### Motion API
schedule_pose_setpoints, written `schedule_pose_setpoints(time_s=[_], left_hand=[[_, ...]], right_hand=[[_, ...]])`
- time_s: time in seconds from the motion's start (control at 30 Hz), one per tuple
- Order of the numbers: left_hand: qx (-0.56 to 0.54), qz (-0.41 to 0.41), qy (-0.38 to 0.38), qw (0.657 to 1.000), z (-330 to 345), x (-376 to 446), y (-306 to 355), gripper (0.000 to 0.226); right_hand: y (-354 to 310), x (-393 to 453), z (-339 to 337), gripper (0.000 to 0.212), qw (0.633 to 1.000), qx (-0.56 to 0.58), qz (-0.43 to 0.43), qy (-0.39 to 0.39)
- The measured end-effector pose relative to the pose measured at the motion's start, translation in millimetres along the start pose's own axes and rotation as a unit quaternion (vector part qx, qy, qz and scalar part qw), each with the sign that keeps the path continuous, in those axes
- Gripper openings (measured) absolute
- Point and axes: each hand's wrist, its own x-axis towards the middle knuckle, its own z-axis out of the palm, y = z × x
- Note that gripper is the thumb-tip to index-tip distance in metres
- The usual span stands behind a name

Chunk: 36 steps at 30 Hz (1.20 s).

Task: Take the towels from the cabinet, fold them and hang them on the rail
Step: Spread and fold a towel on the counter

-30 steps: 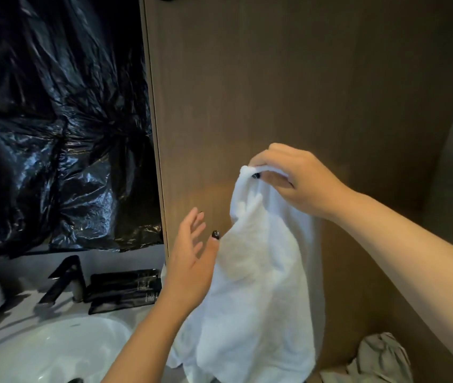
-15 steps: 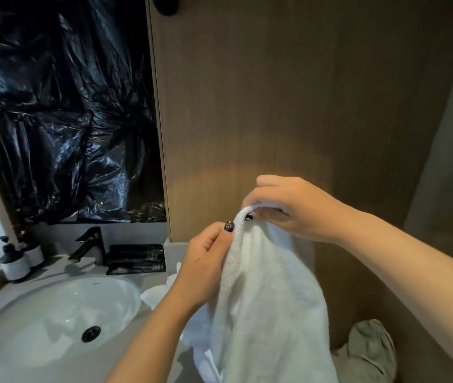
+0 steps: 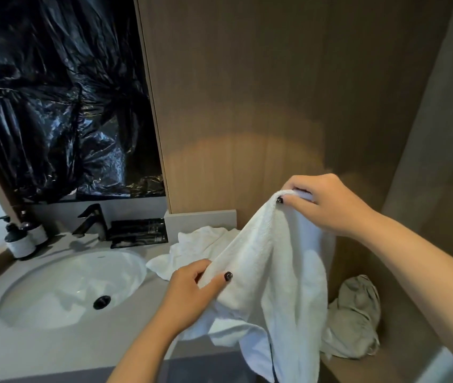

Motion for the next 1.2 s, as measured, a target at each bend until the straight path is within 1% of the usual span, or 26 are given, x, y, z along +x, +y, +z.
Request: schedule_pose_setpoints(time_s=[0.1, 0.17, 0.27, 0.37, 0.43, 0.47, 0.53, 0.6, 0.67, 0.77, 0.8, 0.83, 0.87, 0.9, 0.97, 1.03, 1.1, 1.17, 1.2], left_hand=[[0.02, -0.04, 0.038, 0.998, -22, -17, -21, 0.022], [0.039, -0.065, 0.037, 0.996, -40, -32, -36, 0.017], [0.077, -0.112, 0.034, 0.99, -71, -53, -65, 0.019], [0.089, -0.15, 0.043, 0.984, -94, -69, -86, 0.018], [0.06, -0.144, 0.068, 0.985, -98, -77, -90, 0.015], [0.045, -0.139, 0.086, 0.986, -99, -80, -89, 0.015], [0.01, -0.131, 0.121, 0.984, -100, -85, -80, 0.014], [-0.046, -0.143, 0.14, 0.979, -103, -90, -69, 0.012], [-0.118, -0.171, 0.148, 0.967, -108, -93, -60, 0.008], [-0.245, -0.205, 0.168, 0.933, -119, -95, -51, 0.006], [-0.271, -0.209, 0.175, 0.923, -124, -96, -48, 0.009], [-0.274, -0.205, 0.176, 0.923, -129, -95, -47, 0.011], [-0.263, -0.196, 0.163, 0.93, -134, -95, -45, 0.015], [-0.246, -0.183, 0.135, 0.942, -137, -95, -44, 0.02], [-0.215, -0.151, 0.05, 0.963, -140, -95, -41, 0.035], [-0.163, -0.119, -0.026, 0.979, -136, -94, -41, 0.043], [-0.087, -0.092, -0.078, 0.989, -127, -93, -41, 0.036], [-0.062, -0.08, -0.106, 0.989, -119, -92, -41, 0.018], [-0.061, -0.078, -0.104, 0.99, -115, -91, -41, 0.01]], right_hand=[[-7, -3, 17, 0.023, 0.999, 0.002, 0.041, -0.015], [-16, -4, 33, 0.025, 0.998, -0.001, 0.061, -0.011], [-31, -5, 55, 0.026, 0.993, 0.021, 0.109, 0.032], [-47, -8, 72, 0.032, 0.984, 0.05, 0.162, 0.062], [-59, -16, 84, 0.034, 0.98, 0.06, 0.181, 0.062], [-64, -21, 91, 0.031, 0.979, 0.07, 0.186, 0.05], [-75, -34, 106, 0.023, 0.974, 0.106, 0.198, 0.003], [-87, -47, 123, 0.019, 0.964, 0.151, 0.214, -0.046], [-101, -57, 140, 0.017, 0.956, 0.18, 0.221, -0.073], [-116, -71, 164, 0.015, 0.944, 0.223, 0.231, -0.082], [-119, -74, 170, 0.012, 0.941, 0.232, 0.232, -0.082], [-123, -75, 175, 0.009, 0.94, 0.237, 0.231, -0.086], [-127, -75, 178, 0.007, 0.941, 0.237, 0.224, -0.093], [-131, -74, 180, 0.009, 0.942, 0.238, 0.214, -0.1], [-140, -69, 180, 0.015, 0.943, 0.246, 0.19, -0.114], [-152, -62, 177, 0.016, 0.946, 0.252, 0.158, -0.132], [-162, -57, 175, 0.013, 0.951, 0.244, 0.12, -0.15], [-167, -54, 172, 0.012, 0.956, 0.231, 0.095, -0.156], [-167, -53, 170, 0.012, 0.957, 0.224, 0.094, -0.156]])
